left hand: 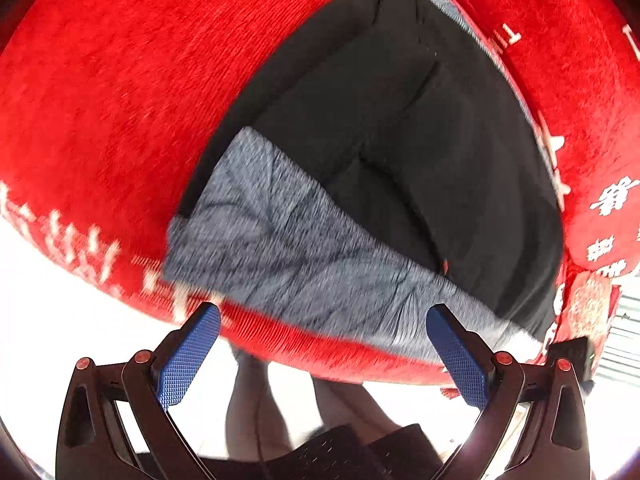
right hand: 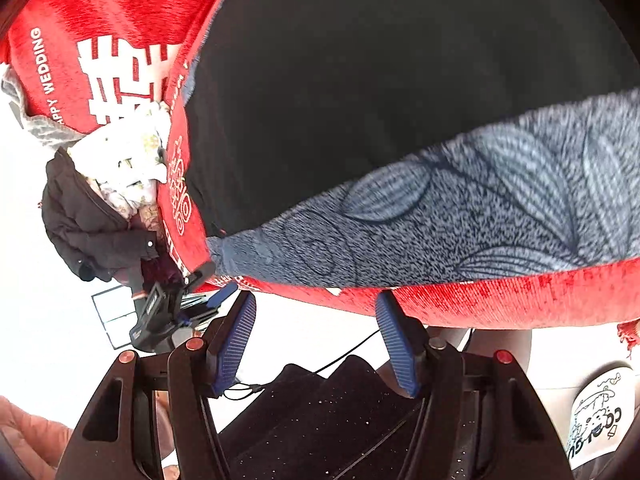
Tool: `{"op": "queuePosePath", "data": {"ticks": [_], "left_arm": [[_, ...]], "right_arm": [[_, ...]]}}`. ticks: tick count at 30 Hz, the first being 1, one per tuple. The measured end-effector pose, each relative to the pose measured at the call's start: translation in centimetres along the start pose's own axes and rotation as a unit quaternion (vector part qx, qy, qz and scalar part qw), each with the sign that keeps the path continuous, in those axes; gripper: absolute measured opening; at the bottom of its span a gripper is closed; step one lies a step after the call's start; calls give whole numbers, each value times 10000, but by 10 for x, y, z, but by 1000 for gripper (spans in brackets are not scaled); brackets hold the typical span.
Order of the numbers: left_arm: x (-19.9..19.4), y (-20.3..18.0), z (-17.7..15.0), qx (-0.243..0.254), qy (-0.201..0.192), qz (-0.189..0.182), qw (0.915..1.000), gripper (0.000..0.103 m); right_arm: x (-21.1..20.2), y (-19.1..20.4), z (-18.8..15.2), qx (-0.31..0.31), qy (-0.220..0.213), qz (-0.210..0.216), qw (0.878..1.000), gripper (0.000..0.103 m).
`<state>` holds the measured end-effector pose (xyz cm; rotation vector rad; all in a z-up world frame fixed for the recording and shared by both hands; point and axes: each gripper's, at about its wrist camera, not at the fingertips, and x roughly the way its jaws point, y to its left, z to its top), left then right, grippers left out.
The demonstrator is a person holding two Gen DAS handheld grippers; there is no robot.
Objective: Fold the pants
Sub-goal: 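Grasp the grey waistband with the left gripper while the right gripper grasps it too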
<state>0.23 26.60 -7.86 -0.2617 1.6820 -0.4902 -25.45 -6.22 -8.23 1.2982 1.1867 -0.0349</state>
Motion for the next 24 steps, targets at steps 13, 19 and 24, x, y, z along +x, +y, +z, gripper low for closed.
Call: {"op": "queuePosePath", "data": {"ticks": [13,19,24], "left_arm": [[4,-13,12,65,-81,-132,9999,100],[17,-8,14,-87,78,-62,9999,100],[11,-27,25,30,-52,-521,9986,100]], "right_arm": [[-24,-45,0,452,-619,525,9957,67],[-40,-72,-8,809,-992,852,9881,67],[-35,-77,-3,901,-1068,1420,9800,67]]}}
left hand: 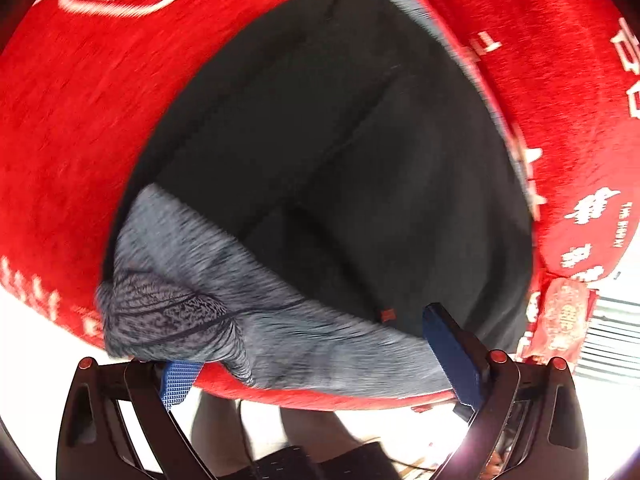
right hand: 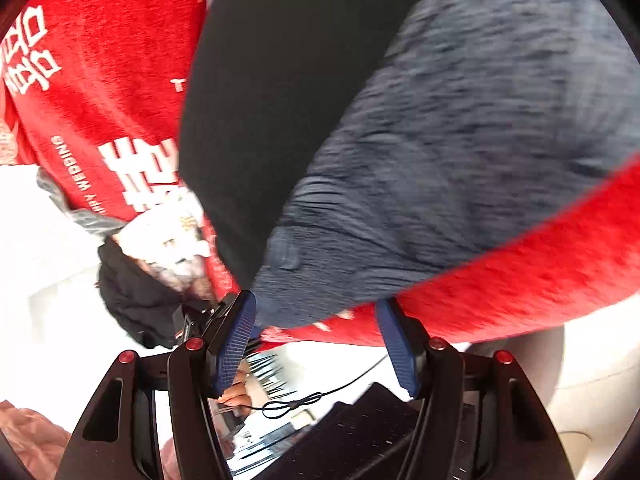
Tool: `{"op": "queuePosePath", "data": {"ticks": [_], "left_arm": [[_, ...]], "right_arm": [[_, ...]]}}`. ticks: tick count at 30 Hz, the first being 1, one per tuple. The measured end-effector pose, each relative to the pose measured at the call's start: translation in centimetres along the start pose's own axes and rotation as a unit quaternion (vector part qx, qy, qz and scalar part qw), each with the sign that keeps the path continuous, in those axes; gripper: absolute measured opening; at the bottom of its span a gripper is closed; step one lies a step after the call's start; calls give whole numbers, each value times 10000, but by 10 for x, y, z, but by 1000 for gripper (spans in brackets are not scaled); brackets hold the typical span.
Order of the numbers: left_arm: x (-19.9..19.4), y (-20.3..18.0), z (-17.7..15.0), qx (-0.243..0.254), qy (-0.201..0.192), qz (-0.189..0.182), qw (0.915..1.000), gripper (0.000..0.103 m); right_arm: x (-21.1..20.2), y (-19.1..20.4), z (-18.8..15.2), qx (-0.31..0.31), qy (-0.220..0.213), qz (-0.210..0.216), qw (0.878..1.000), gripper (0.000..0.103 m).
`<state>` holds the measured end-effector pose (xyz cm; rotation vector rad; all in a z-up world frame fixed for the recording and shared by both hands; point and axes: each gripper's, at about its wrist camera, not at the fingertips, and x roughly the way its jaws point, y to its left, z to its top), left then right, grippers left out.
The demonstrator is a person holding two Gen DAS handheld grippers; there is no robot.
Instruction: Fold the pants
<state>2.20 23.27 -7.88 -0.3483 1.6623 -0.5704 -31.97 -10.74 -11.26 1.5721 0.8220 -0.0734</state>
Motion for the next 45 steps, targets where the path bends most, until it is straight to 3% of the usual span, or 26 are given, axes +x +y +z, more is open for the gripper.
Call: {"op": "queuePosePath", "data": {"ticks": [3,6,8,10,12,14,20,21,22,23,26,32,38,42,45], "left_arm": [[-3,-2,2,-10,-19,-83,10000,100],[-8,10,-2,-30,25,127,9999,81],[-12,22,-3,-114,44,267,9996,57],[-14,26,-4,-176,67,339,9992,41],[-18,29,-4,-122,86,323,9994,33],[-21,30,-6,-59,76,372,9993,26],[-26,33,-7,-91,75,449,9989,20],[-26,32,-7,-91,83,456,9989,20],[-28,31,-7,-71,91,479,9988,19],[-29,30,-8,-37,87,501,9987,15],[-39,21,-6,-21,60,448,9990,16],[-79,-13,10,-30,-353,100,9993,16],[-95,-75,64,224,-1069,-112,9940,15],[-79,-104,117,490,-1485,131,9876,16],[-54,-116,154,590,-1572,441,9848,16]], "right_arm": [[13,10,4,-87,24,349,9993,67],[40,19,4,-142,258,389,9988,67],[55,23,1,-108,457,359,9982,67],[64,30,0,-34,586,185,9981,67],[61,35,-1,106,545,132,9984,58],[51,39,-1,104,462,-20,9989,57],[20,26,8,387,86,-280,9988,54],[15,24,9,483,-48,-345,9982,49],[12,25,10,549,-159,-422,9975,22],[9,26,11,568,-181,-524,9968,9],[4,50,8,111,-120,-829,9964,9],[-10,120,34,-608,-134,-714,9955,9],[-8,188,109,-1298,21,-637,9895,9],[18,211,173,-1377,283,-887,9861,9],[51,213,219,-1430,443,-1198,9814,10]]}}
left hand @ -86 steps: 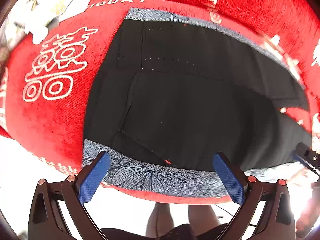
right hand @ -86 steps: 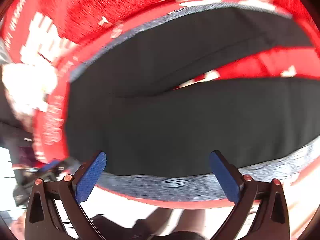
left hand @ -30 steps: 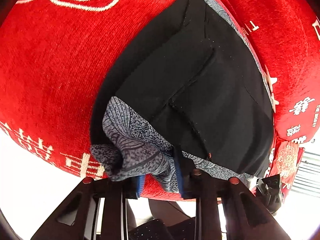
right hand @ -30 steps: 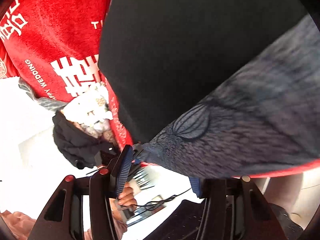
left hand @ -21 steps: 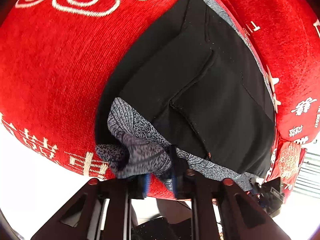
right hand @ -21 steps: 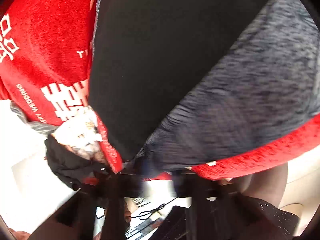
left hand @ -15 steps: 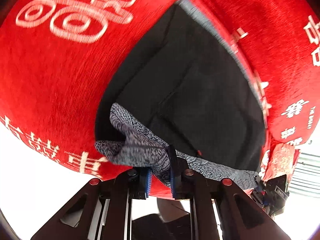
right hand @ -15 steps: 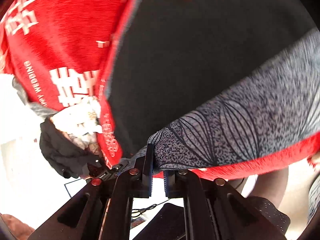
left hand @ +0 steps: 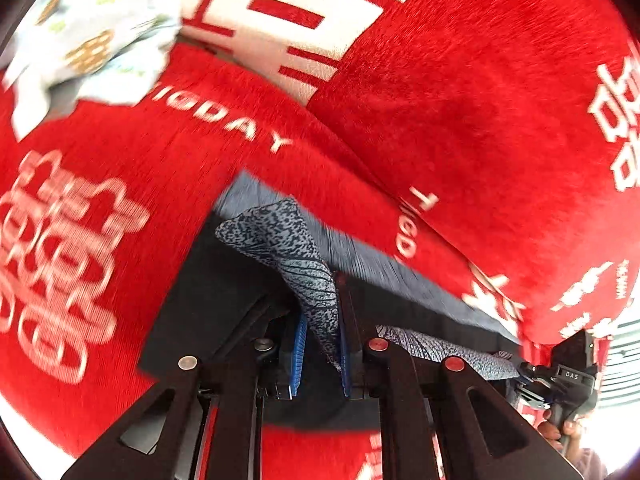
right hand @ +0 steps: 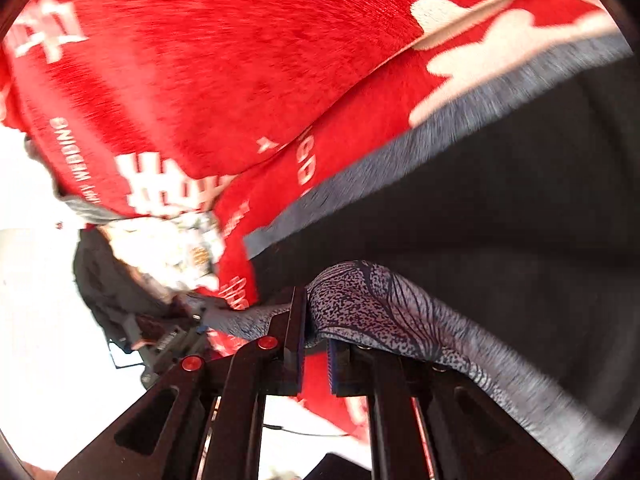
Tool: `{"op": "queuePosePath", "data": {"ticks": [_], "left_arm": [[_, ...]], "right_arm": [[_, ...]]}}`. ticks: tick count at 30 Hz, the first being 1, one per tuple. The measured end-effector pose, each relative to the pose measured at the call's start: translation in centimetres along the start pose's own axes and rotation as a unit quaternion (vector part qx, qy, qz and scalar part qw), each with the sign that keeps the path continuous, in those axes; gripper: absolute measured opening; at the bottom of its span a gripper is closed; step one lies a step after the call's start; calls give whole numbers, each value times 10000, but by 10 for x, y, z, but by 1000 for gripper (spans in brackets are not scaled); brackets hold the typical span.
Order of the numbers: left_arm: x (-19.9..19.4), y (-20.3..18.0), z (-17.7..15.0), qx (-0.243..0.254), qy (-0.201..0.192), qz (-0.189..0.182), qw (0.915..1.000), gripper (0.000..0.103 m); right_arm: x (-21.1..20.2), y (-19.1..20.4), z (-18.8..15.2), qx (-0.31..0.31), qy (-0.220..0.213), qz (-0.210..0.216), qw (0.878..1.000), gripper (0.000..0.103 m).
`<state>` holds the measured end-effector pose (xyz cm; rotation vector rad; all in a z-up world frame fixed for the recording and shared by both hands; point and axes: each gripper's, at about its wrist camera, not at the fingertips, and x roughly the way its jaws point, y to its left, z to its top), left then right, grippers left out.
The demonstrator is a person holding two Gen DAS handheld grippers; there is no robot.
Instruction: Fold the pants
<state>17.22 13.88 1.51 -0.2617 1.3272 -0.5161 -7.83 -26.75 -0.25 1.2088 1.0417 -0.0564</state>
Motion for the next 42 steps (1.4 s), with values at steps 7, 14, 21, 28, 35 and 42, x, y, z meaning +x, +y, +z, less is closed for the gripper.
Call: {"op": "queuePosePath", "data": {"ticks": [7,14,21,28,35,42], "left_arm": [[61,7,29,-207,-120,1074,9939,65],[37,-2,37,70,-71,1556,9878,65],[25,-91,-20,1465,535,1298,9792,65],[74,-228,-141,2573,1810,37,9492,65],[119,-312,-242,3167,2870,-419,9031,65],[145,-335,-286,3376,3422,-371,8761,65]], "right_arm": [[62,-38,51,146,277,-518,9982,12],[52,-32,55,110,451,-393,9981,51],[-21,-4,23,-584,-33,-432,9973,76],[-121,-86,-64,11,-470,-1110,9927,75],[-187,-204,-182,1449,-482,-1237,9805,75],[-159,-276,-253,2399,-184,-652,9684,73]]}}
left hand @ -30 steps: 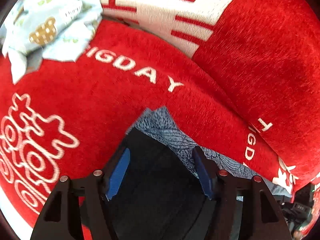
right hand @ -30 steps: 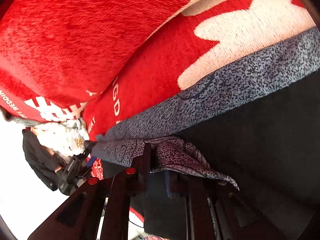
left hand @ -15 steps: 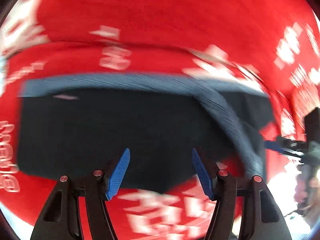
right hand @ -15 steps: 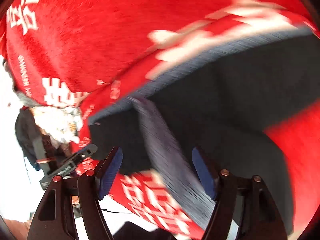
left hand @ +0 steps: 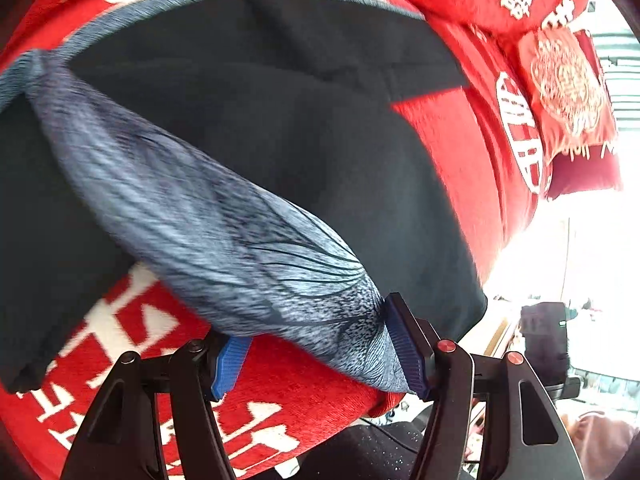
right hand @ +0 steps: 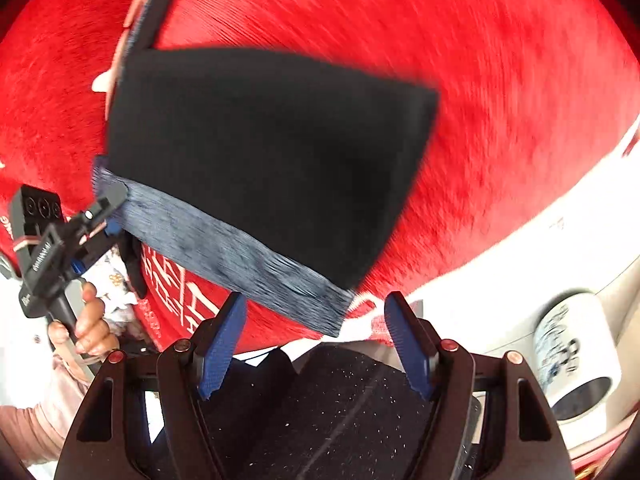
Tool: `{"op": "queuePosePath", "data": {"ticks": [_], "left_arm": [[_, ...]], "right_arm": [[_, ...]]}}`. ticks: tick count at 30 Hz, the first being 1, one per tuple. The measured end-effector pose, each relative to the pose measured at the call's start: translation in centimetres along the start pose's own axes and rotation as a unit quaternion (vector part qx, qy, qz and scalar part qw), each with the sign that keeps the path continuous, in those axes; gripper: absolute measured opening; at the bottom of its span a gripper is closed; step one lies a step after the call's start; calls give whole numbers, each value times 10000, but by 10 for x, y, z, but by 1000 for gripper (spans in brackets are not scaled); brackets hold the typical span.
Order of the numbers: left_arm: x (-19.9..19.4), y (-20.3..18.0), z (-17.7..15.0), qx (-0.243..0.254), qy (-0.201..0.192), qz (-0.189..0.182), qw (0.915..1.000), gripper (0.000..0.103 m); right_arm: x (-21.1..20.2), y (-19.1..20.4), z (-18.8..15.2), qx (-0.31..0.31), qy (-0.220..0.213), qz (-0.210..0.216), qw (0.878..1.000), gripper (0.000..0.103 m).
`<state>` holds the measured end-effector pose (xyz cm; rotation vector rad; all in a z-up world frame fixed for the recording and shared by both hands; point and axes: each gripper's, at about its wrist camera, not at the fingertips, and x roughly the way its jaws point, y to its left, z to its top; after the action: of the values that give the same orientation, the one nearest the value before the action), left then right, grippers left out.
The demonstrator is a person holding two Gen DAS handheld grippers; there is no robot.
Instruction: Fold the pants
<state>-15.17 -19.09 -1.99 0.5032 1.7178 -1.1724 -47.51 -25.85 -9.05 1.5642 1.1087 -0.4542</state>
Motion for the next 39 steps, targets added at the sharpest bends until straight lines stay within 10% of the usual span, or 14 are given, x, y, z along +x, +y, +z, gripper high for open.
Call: {"op": "queuePosePath", "data": {"ticks": [1,2,5,16,26,31,35,39], "left_arm": [[3,-5,1,35,38,27,10000,65],[6,0,3,62,48,44,10000,64],[5,-3,8,206,107,-68,9997,34],[-51,-22,93,262,-899,-337,9950,34],[-60,6,208,-183,-1431,287,9891,34],[-79,13,213,52,-1568,673,9853,35],[-92,26,191,-38,-1801,1044,9781,68],[-90,40,162,-129,-1699,1511,9737,68]], "right_arm": [[7,-6,0,85,22,92,9999,65],[11,-11,0,189,17,224,9996,34],[1,-15,-3,428,-179,746,9961,15],[-123,92,100,-805,-1609,1548,9714,15],[-145,166,278,-1284,-1916,876,9691,15],[-119,173,333,-925,-1891,178,9774,25],[-115,165,346,-813,-1943,-209,9774,63],[-145,170,321,-1056,-2419,-425,9636,64]]}}
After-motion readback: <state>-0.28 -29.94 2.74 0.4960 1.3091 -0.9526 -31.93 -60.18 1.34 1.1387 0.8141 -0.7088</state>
